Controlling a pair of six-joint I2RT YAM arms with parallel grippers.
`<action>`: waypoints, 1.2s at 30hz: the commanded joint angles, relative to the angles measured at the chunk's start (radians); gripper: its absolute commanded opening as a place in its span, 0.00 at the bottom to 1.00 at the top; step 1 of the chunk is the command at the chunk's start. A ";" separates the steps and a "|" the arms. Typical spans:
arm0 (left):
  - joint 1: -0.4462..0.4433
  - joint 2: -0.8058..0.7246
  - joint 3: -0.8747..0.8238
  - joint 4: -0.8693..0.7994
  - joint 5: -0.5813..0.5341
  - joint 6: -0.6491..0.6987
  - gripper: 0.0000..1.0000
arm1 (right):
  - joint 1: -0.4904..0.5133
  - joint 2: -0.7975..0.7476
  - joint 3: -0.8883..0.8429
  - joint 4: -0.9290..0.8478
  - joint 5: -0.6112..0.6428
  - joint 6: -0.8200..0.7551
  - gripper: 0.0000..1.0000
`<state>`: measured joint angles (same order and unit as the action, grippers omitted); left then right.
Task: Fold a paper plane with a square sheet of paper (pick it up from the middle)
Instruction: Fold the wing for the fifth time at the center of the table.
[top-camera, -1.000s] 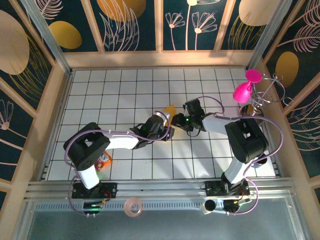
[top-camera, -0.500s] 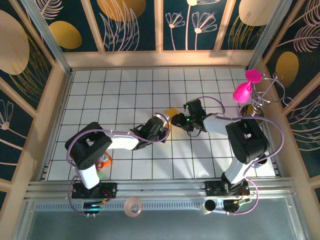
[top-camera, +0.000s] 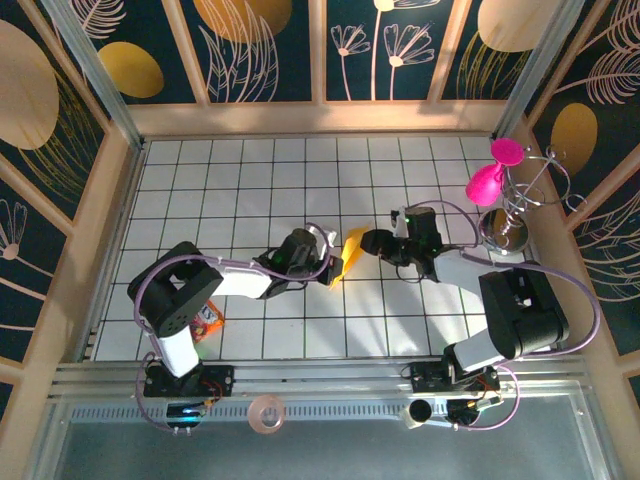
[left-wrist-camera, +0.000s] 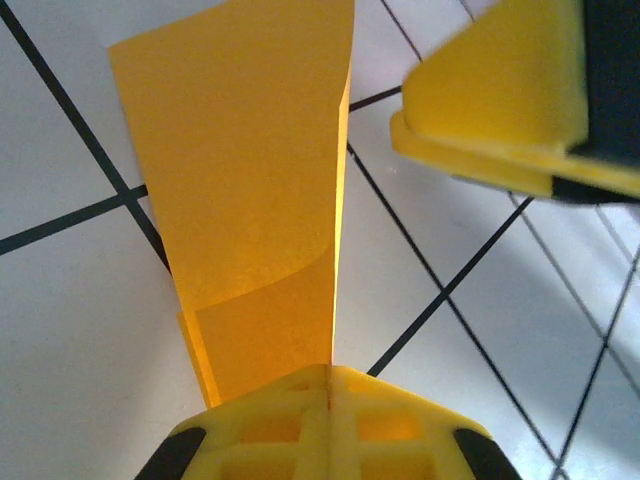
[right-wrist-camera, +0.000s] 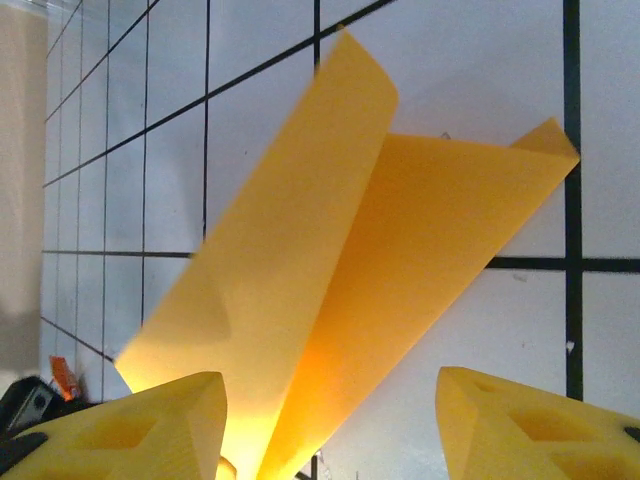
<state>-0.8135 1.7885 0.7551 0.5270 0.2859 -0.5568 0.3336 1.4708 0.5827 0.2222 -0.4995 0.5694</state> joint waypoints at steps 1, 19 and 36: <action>0.024 0.007 -0.003 0.082 0.146 -0.133 0.00 | -0.009 -0.025 -0.025 0.056 -0.054 -0.037 0.61; 0.059 0.144 0.068 0.085 0.312 -0.352 0.00 | -0.007 0.081 0.030 -0.033 -0.014 -0.061 0.75; 0.082 0.201 0.053 0.170 0.349 -0.474 0.00 | 0.034 0.215 0.112 -0.150 0.100 -0.070 0.66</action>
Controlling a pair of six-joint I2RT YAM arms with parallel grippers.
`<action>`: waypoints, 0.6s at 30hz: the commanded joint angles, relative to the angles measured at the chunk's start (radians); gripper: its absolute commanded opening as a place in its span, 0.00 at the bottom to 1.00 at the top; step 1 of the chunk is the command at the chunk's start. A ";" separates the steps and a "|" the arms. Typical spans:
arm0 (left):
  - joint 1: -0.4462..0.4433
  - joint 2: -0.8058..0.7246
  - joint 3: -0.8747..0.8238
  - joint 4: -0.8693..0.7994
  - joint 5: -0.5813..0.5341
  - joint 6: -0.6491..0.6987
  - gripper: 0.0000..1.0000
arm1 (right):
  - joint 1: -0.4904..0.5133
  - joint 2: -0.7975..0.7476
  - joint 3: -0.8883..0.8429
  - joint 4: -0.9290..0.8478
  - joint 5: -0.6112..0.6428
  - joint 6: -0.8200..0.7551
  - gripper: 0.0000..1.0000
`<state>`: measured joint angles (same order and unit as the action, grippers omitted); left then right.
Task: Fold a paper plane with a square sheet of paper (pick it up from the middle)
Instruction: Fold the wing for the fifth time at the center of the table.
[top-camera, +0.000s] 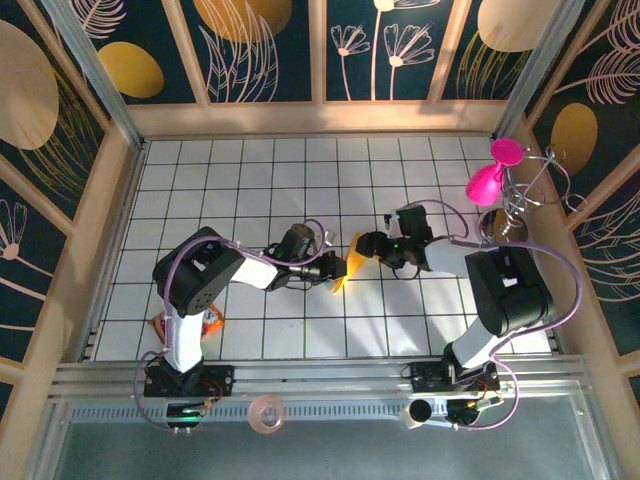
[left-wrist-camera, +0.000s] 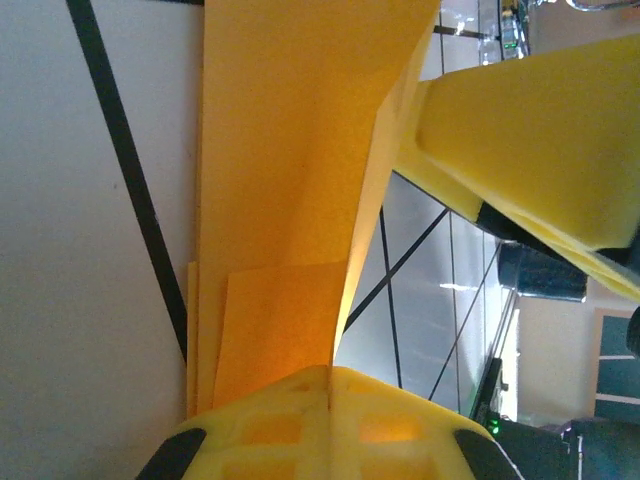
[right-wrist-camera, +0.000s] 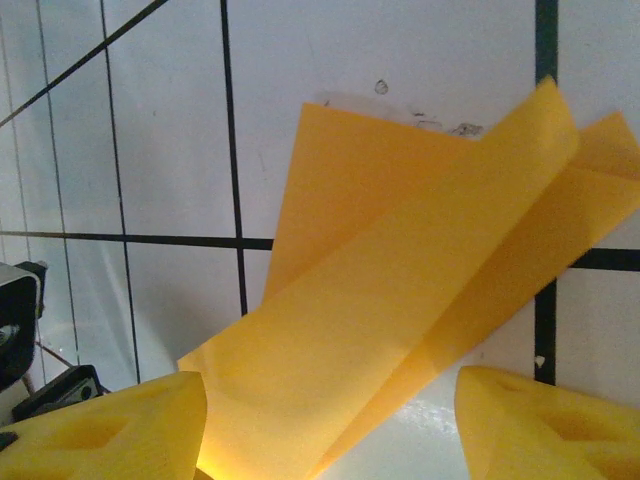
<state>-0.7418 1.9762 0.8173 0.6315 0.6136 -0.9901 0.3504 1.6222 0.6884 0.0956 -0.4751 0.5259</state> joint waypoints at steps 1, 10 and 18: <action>0.010 0.013 -0.013 0.078 0.023 -0.049 0.00 | 0.020 0.068 0.008 -0.026 0.081 -0.027 0.65; 0.013 0.017 -0.024 0.084 0.002 -0.060 0.00 | 0.071 0.154 0.070 -0.114 0.201 -0.022 0.59; 0.012 -0.049 -0.030 -0.017 -0.078 0.019 0.18 | 0.104 0.219 0.115 -0.168 0.274 0.019 0.58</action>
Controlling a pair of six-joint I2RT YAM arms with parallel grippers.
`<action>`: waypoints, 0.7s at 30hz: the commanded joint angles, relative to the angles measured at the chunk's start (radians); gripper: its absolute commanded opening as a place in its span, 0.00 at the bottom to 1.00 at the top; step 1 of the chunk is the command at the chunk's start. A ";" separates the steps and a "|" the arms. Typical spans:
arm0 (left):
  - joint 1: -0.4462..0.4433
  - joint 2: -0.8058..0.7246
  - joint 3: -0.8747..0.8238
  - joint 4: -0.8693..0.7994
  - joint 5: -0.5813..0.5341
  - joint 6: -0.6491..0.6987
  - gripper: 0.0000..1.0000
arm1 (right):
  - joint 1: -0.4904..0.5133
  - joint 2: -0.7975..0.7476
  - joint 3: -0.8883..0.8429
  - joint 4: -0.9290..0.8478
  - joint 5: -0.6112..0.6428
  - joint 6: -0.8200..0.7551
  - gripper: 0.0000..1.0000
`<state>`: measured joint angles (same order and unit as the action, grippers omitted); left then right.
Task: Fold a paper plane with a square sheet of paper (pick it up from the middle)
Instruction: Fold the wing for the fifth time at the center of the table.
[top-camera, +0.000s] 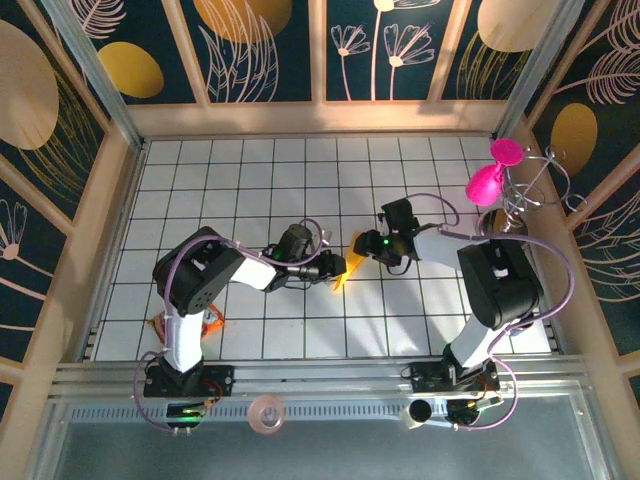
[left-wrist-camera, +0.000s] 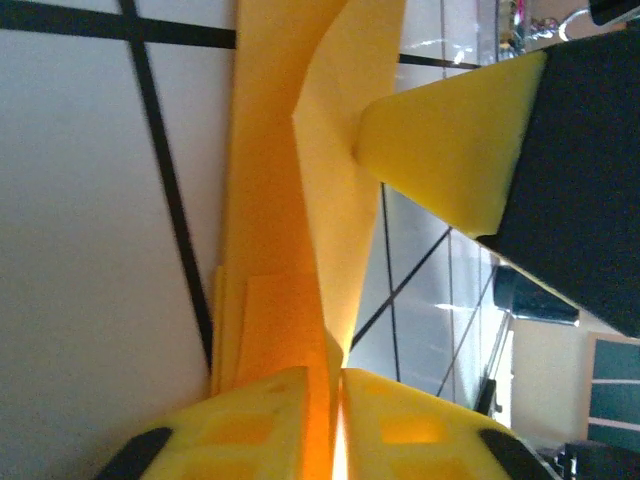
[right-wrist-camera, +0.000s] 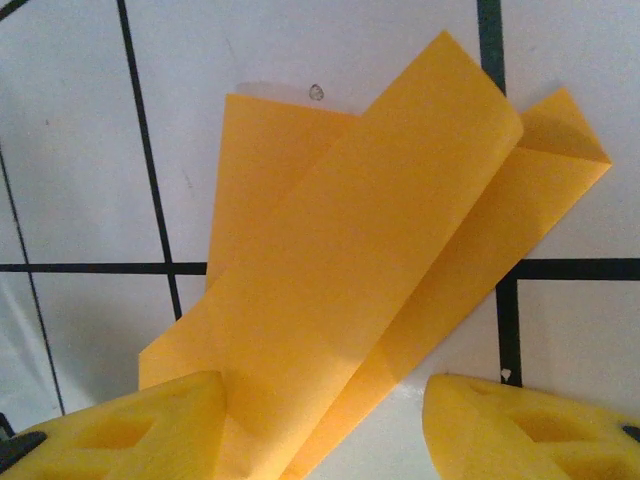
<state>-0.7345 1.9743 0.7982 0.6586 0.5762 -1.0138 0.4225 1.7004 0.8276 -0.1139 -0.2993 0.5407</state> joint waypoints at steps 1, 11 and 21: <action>0.005 -0.061 -0.015 -0.050 -0.052 0.054 0.20 | 0.035 0.146 -0.022 0.039 0.101 0.008 0.58; -0.003 -0.158 -0.064 -0.104 -0.134 0.129 0.34 | 0.042 0.170 -0.001 0.027 0.103 0.030 0.58; -0.071 -0.156 0.002 -0.322 -0.263 0.250 0.43 | 0.045 0.195 0.002 0.029 0.098 0.056 0.57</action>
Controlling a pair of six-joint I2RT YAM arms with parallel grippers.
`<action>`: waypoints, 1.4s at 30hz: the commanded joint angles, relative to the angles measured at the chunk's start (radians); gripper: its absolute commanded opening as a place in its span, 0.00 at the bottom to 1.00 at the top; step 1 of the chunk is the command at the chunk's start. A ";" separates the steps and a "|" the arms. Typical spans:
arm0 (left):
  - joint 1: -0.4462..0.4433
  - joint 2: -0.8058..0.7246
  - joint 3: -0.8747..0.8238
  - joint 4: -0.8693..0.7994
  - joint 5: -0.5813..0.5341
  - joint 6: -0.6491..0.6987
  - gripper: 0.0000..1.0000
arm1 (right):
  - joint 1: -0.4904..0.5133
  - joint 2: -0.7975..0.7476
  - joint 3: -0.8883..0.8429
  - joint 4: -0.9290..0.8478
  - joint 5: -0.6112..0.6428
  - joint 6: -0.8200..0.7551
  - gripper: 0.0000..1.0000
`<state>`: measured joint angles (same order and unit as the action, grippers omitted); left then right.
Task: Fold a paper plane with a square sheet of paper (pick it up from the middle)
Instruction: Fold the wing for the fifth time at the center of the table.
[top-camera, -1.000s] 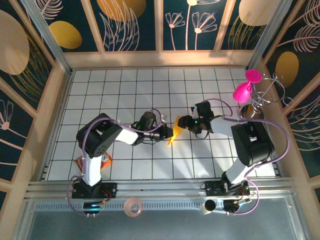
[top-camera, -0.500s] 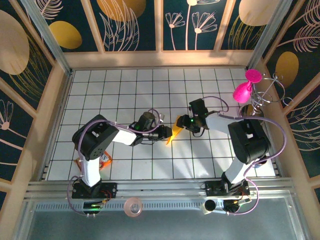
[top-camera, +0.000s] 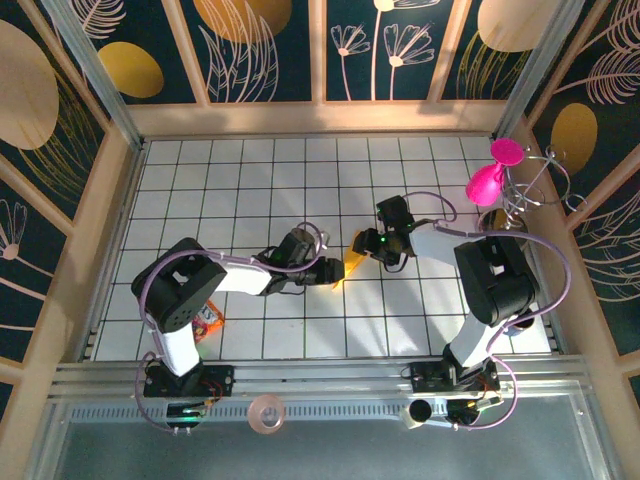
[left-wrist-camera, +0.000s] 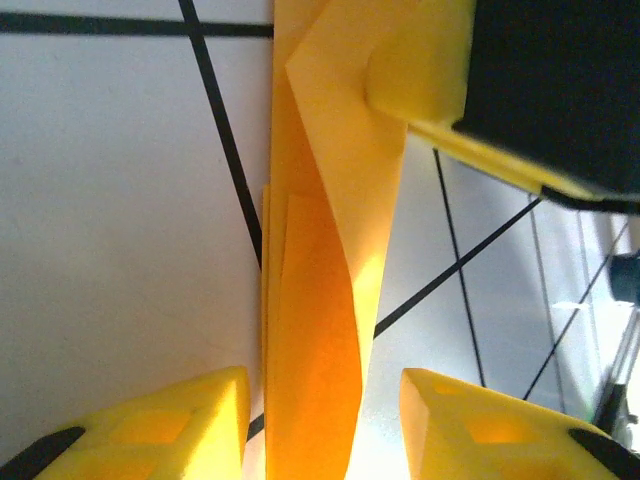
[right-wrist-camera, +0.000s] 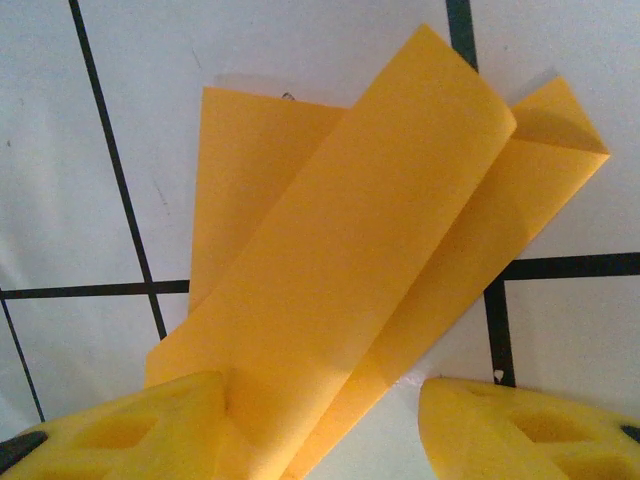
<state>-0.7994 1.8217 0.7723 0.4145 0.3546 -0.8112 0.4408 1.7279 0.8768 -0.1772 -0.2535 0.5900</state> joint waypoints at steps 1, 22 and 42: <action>-0.007 0.001 0.031 -0.077 -0.035 0.052 0.43 | 0.026 0.168 -0.048 0.092 0.051 0.008 0.57; -0.021 0.098 0.095 -0.210 -0.081 0.057 0.28 | 0.025 0.199 -0.057 0.077 0.068 0.027 0.52; -0.020 0.176 0.160 -0.350 -0.142 0.033 0.22 | 0.023 0.234 -0.048 0.077 0.079 0.020 0.45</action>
<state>-0.8101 1.8839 0.9394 0.1230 0.2932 -0.7792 0.4404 1.7462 0.8940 -0.2100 -0.2245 0.6125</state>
